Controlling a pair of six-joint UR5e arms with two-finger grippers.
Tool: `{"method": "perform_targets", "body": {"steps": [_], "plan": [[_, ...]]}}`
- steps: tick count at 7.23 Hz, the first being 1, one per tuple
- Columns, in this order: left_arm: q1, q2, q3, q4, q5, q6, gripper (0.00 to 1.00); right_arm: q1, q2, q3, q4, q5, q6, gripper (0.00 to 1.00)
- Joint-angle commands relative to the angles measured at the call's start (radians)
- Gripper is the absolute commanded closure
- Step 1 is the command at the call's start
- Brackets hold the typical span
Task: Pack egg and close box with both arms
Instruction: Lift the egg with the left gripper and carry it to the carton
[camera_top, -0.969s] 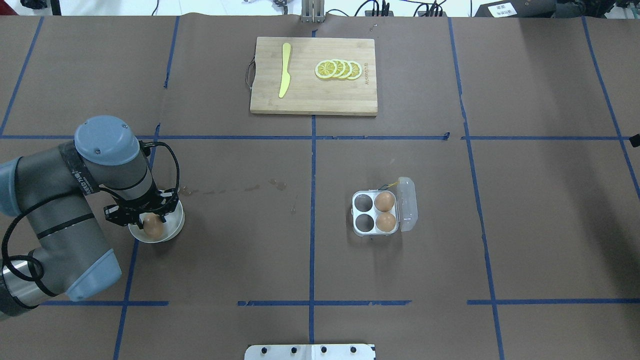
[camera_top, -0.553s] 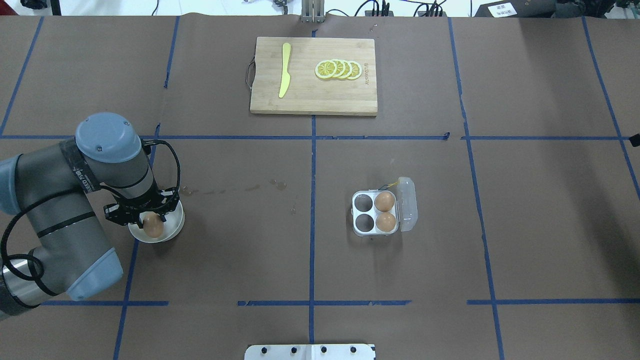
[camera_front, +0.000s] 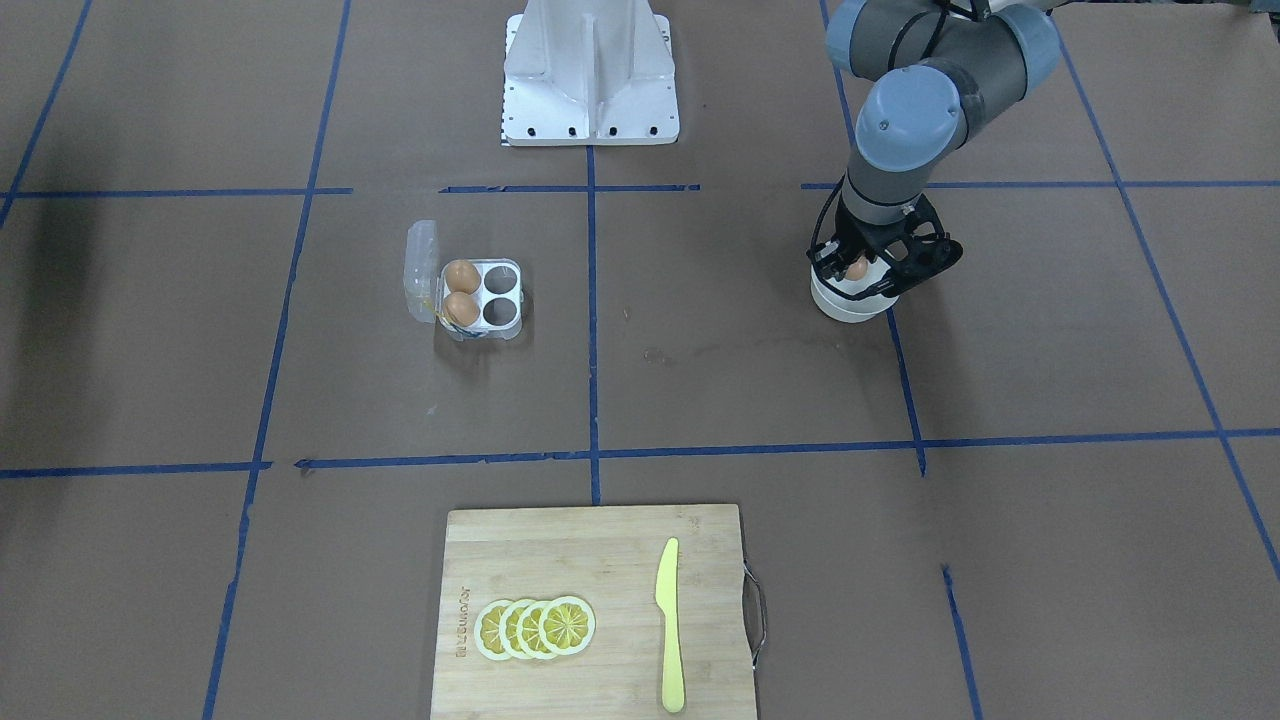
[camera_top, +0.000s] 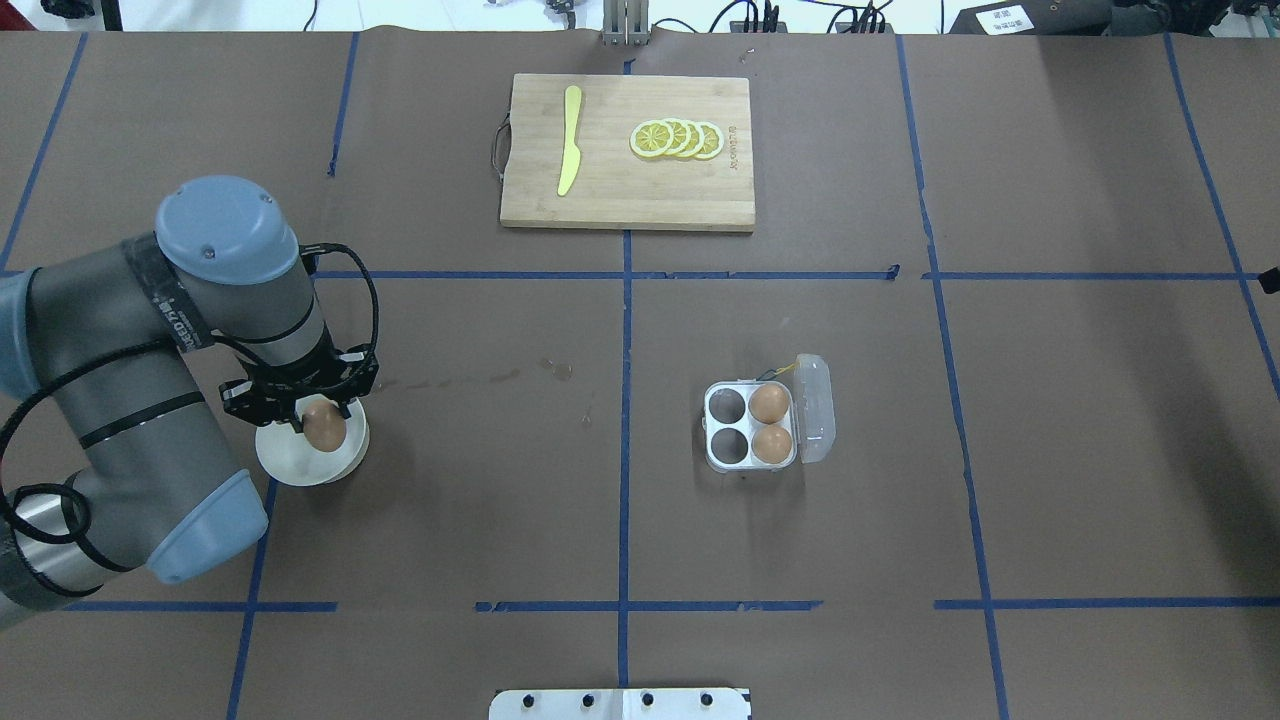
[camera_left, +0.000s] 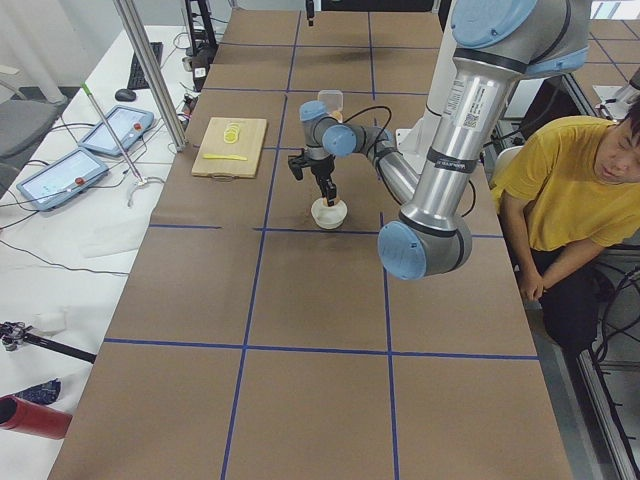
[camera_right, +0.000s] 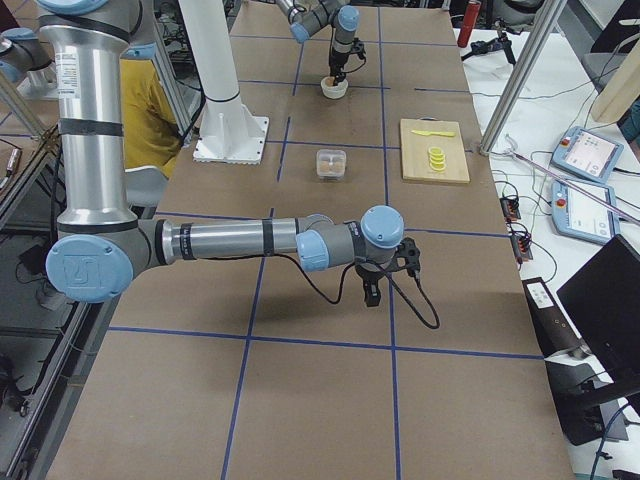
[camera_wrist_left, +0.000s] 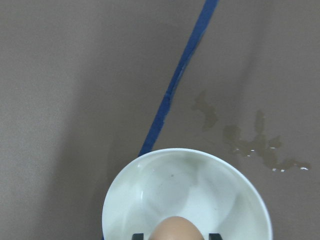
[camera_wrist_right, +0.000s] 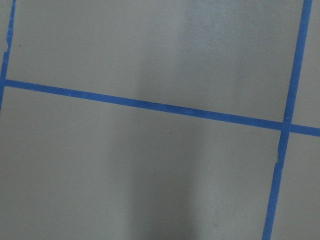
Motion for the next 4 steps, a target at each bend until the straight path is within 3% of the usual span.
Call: {"method": "perform_targets", "body": {"steps": [1, 4], "plan": [[0.0, -0.115, 0.036, 0.007, -0.004, -0.005, 1.0, 0.0, 0.0, 0.0, 0.0, 0.0, 0.002, 0.0], [0.04, -0.322, 0.154, -0.06, -0.01, -0.022, 1.0, -0.003, 0.0, 0.001, 0.0, 0.0, 0.002, 0.0]]}}
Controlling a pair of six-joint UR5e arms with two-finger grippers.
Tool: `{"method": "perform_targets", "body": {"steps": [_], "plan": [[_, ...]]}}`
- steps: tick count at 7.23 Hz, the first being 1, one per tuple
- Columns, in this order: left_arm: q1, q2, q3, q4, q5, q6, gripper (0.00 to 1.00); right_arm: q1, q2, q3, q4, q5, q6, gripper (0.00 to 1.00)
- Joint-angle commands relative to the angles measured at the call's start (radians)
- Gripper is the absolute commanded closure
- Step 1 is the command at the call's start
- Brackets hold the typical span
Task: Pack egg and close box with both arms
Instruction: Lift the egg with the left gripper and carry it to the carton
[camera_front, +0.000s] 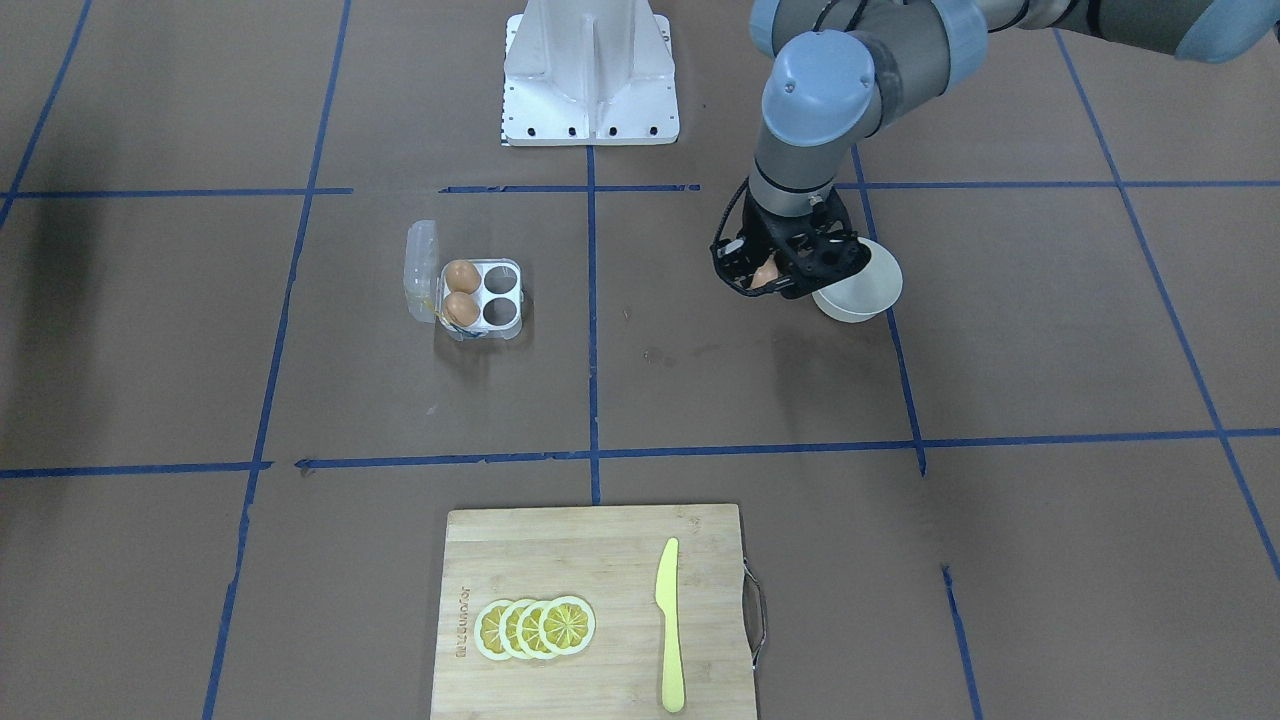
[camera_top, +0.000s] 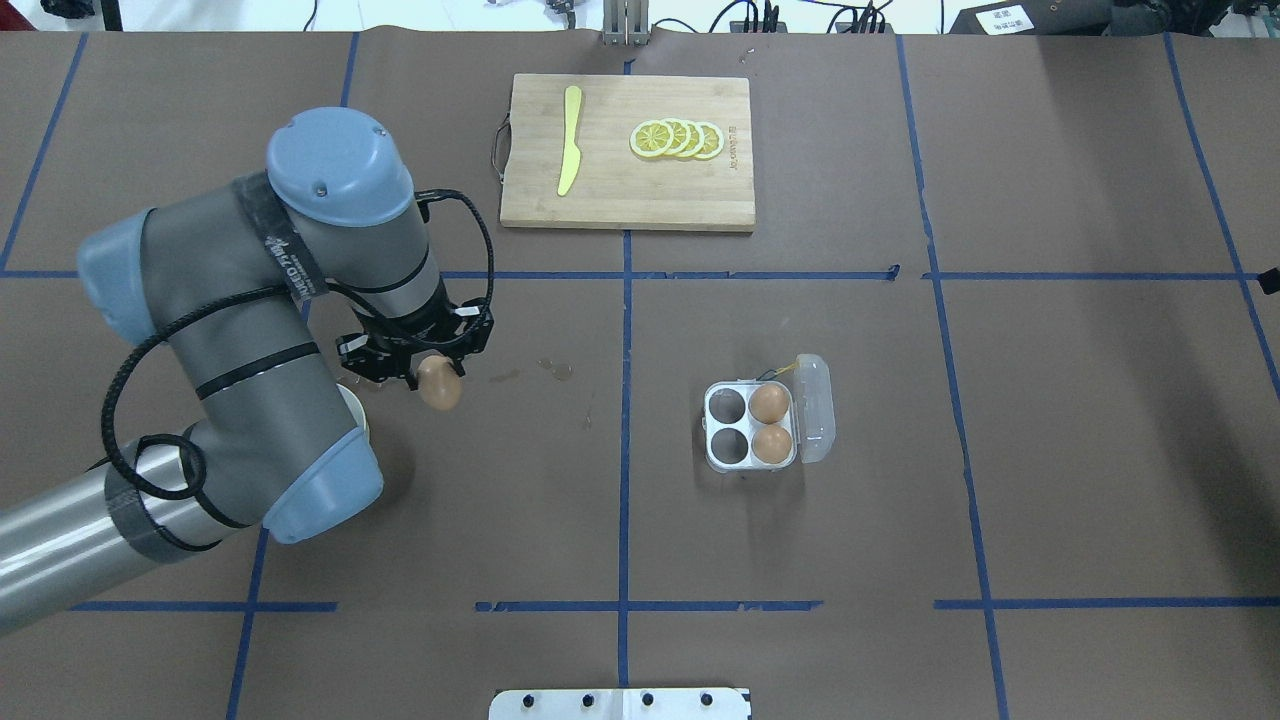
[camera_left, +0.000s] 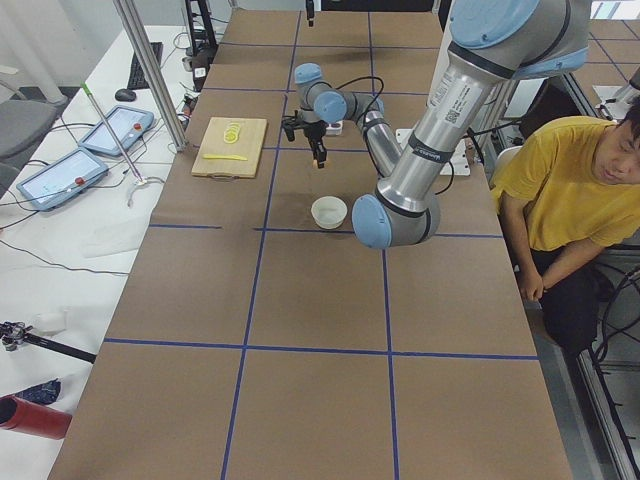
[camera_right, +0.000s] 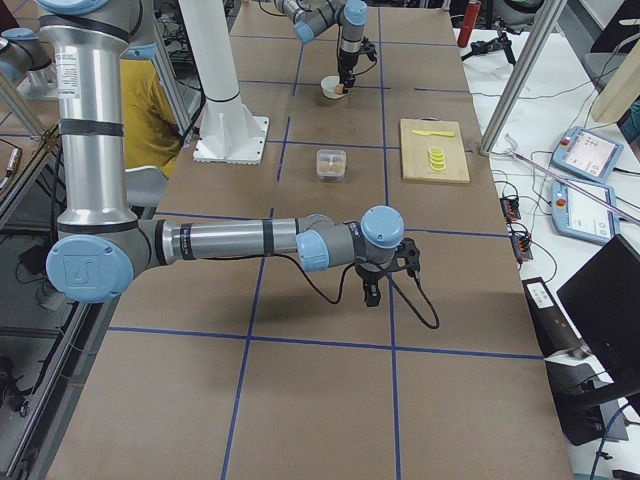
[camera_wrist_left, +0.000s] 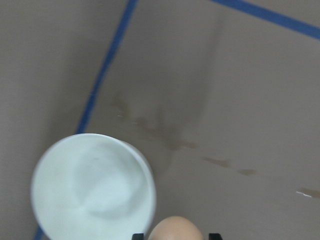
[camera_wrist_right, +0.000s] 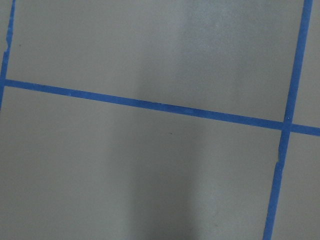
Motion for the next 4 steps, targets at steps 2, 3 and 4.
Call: {"method": "perform_targets", "body": {"steps": [2, 3, 4], "plan": [[0.069, -0.178, 0.189, -0.185, 0.0, -0.028, 1.0, -0.004, 0.0, 0.0, 0.0, 0.018, 0.0, 0.0], [0.092, -0.211, 0.265, -0.301, 0.0, -0.072, 1.0, -0.006, 0.0, 0.0, 0.002, 0.02, 0.0, 0.0], [0.097, -0.244, 0.313, -0.35, 0.0, -0.077, 1.0, -0.008, 0.0, 0.0, 0.0, 0.02, 0.0, 0.0]]}}
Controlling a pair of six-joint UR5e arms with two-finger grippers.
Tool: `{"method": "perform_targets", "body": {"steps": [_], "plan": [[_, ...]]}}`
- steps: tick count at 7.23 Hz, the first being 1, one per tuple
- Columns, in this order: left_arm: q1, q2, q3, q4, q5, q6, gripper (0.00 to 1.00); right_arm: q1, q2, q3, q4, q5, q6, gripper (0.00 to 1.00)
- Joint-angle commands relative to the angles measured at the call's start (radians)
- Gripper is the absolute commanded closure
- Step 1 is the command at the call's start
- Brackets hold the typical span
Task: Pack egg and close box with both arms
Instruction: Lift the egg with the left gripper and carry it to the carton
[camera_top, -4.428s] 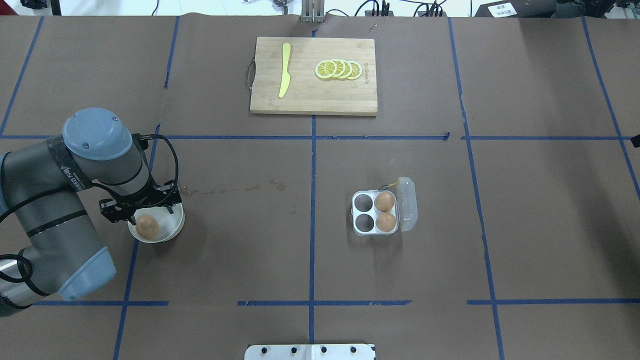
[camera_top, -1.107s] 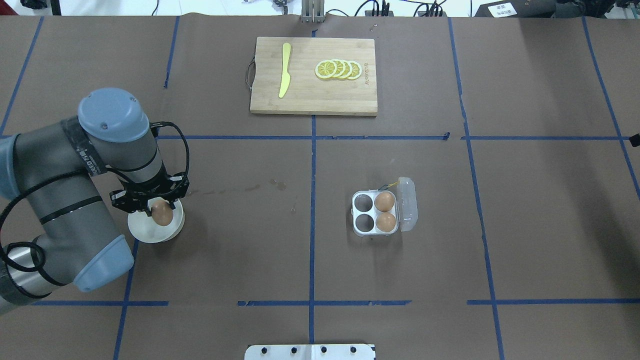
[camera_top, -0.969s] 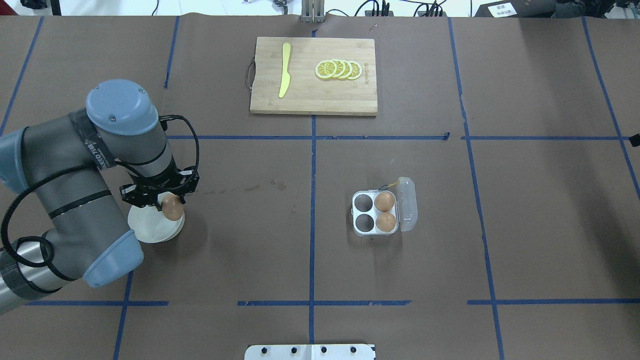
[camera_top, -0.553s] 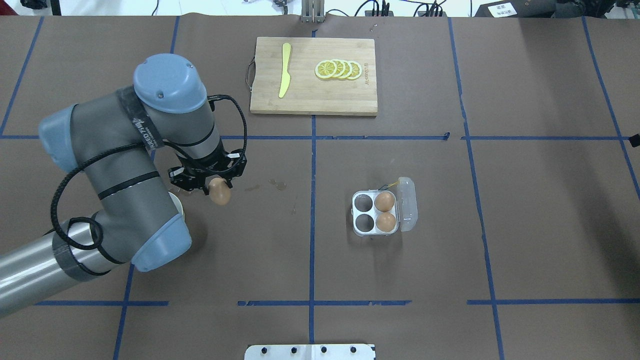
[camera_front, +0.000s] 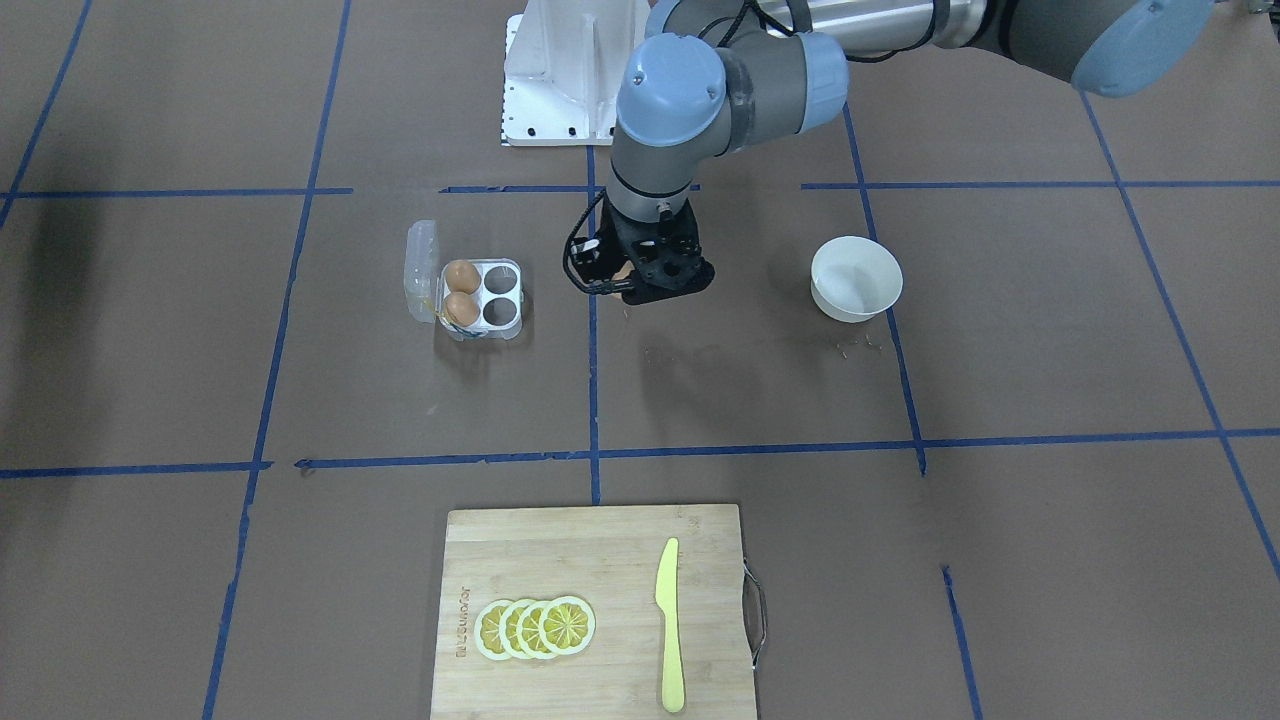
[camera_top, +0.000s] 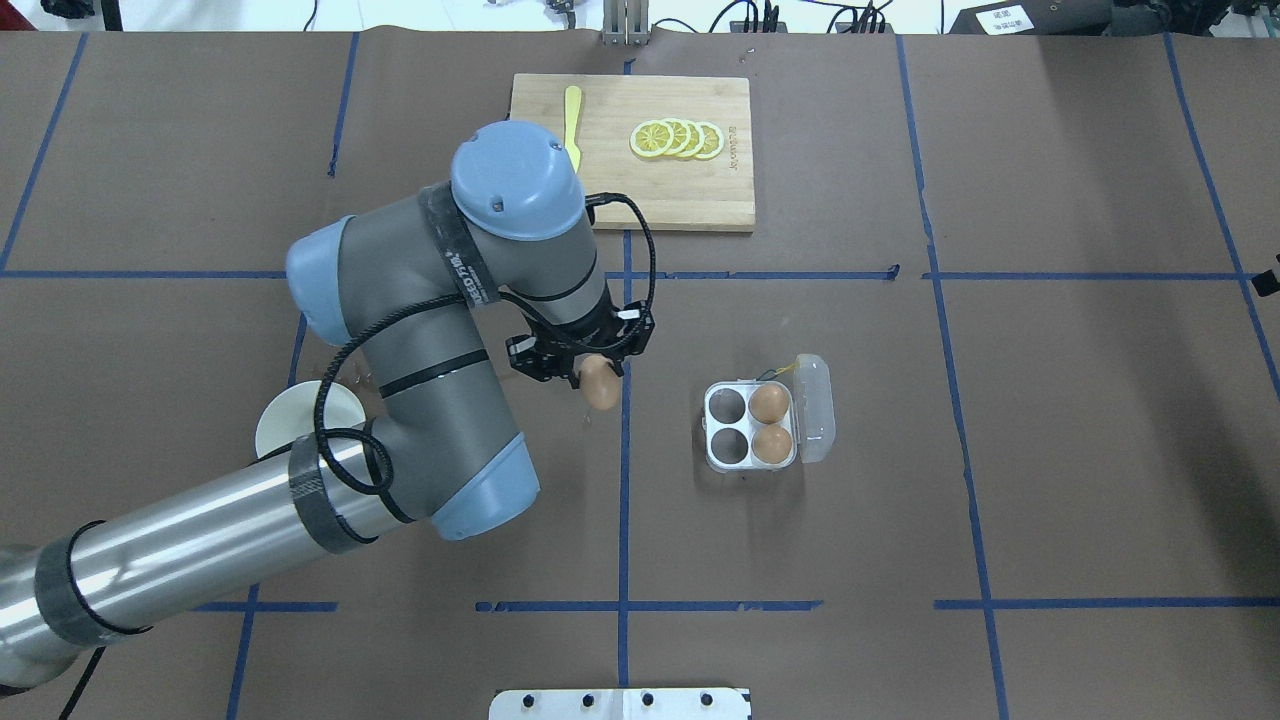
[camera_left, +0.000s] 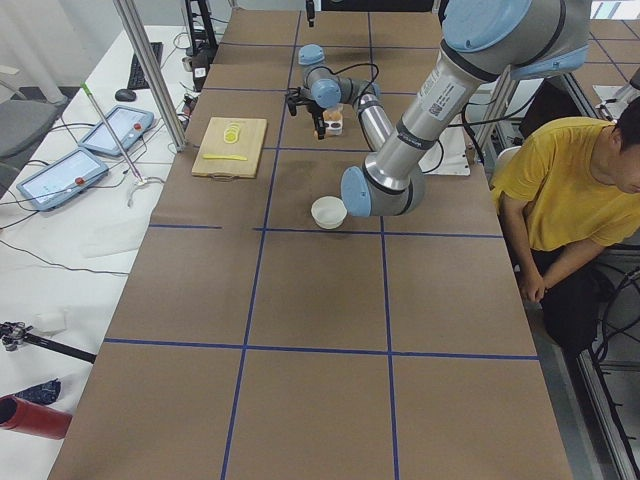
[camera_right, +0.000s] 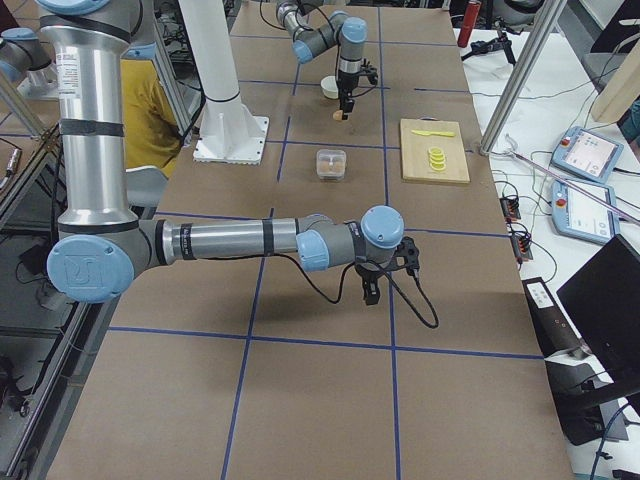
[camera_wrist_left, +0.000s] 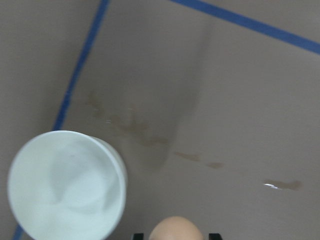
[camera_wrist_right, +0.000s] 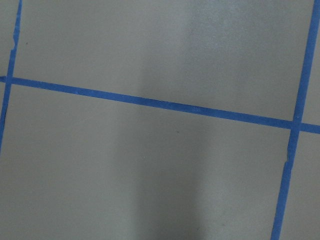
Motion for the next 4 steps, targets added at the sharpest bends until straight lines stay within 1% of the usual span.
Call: {"method": "perform_targets", "body": {"steps": [1, 3, 4], "plan": [[0.034, -0.065, 0.098, -0.124, 0.002, -0.018, 1.0, -0.002, 0.0, 0.001, 0.001, 0.002, 0.003, 0.0], [0.06, -0.085, 0.125, -0.158, 0.002, -0.01, 1.0, -0.005, 0.0, 0.003, 0.001, 0.002, 0.018, 0.0], [0.072, -0.091, 0.157, -0.214, 0.002, -0.013, 1.0, -0.007, 0.0, 0.003, 0.001, 0.002, 0.018, 0.0]]}}
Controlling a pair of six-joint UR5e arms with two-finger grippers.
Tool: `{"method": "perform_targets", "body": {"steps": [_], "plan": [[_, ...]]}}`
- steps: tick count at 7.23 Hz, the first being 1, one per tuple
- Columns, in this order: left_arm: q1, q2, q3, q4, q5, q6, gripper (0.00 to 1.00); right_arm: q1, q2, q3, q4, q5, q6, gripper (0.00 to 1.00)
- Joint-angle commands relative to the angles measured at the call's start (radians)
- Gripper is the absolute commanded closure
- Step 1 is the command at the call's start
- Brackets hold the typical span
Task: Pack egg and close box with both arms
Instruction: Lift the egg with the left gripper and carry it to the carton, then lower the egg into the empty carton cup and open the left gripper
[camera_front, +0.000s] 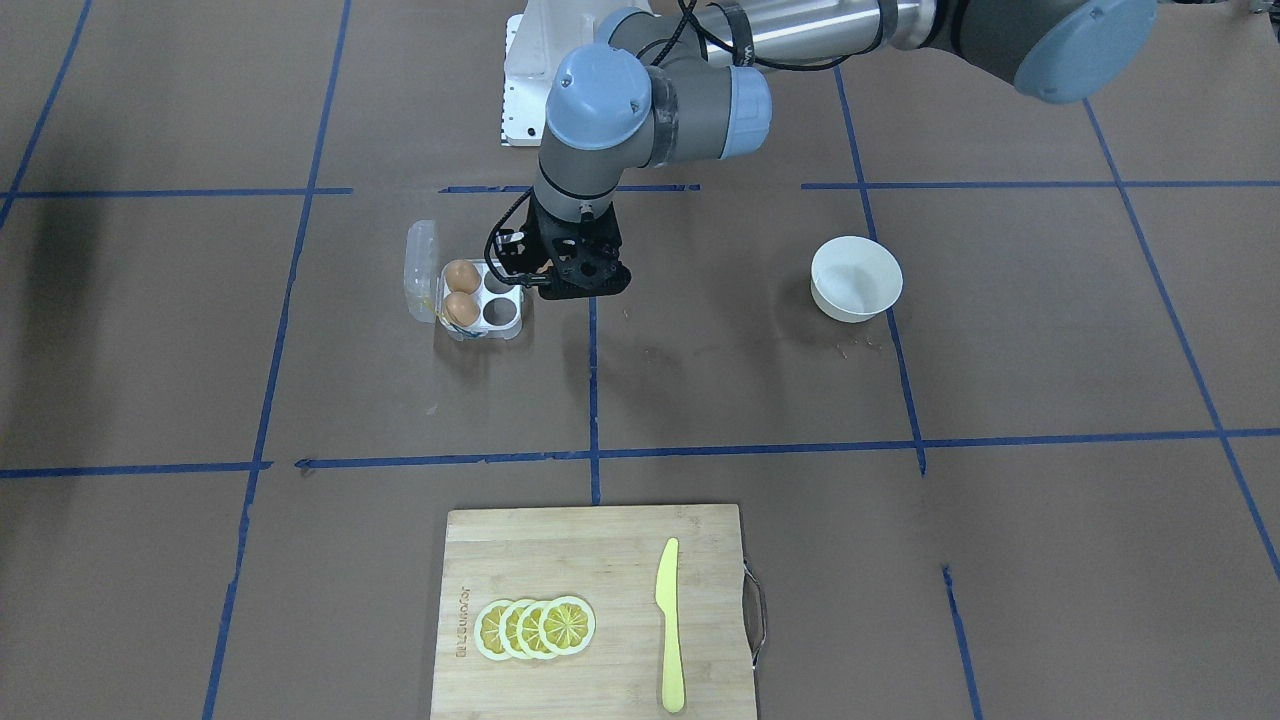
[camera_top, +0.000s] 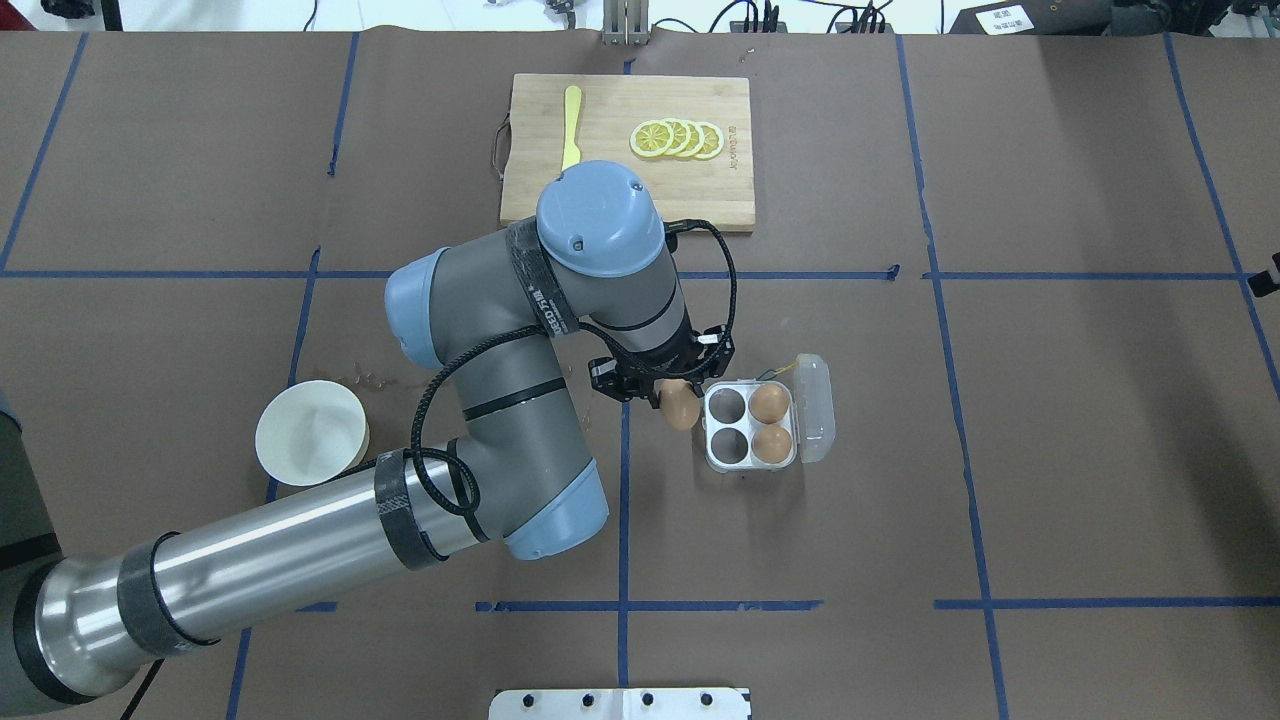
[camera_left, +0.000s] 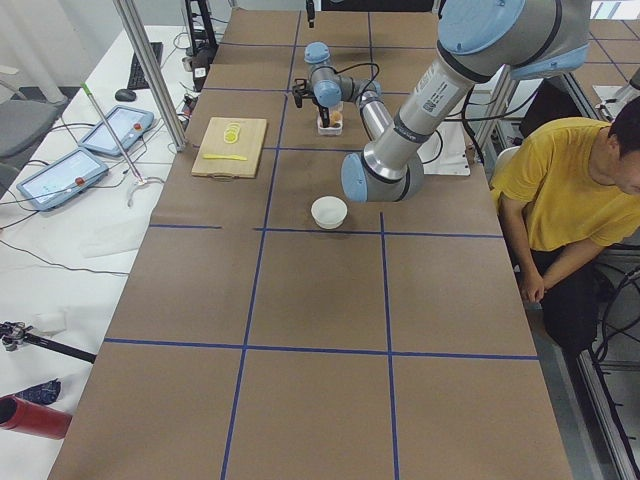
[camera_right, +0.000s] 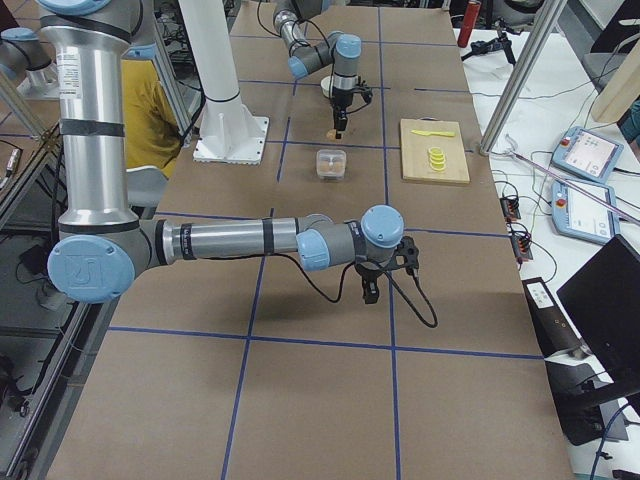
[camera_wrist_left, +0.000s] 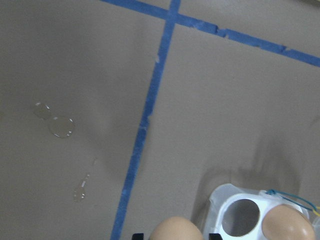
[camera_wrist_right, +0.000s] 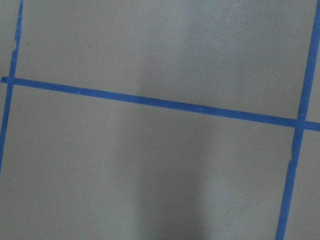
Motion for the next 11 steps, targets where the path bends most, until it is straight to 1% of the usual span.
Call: {"method": "perform_targets", "body": {"steps": [1, 4, 6, 11], "plan": [[0.018, -0.016, 0.052, -0.085, 0.0, -0.003, 1.0, -0.002, 0.0, -0.001, 0.0, 0.0, 0.002, 0.0], [0.023, -0.04, 0.082, -0.089, 0.0, 0.0, 1.0, -0.003, 0.0, -0.001, 0.0, 0.0, 0.002, 0.0], [0.032, -0.042, 0.11, -0.14, 0.002, -0.001, 1.0, -0.003, 0.0, -0.003, 0.0, 0.0, 0.002, 0.0], [0.047, -0.048, 0.112, -0.142, 0.002, -0.001, 1.0, -0.003, 0.0, -0.003, 0.002, 0.0, 0.004, 0.0]]}}
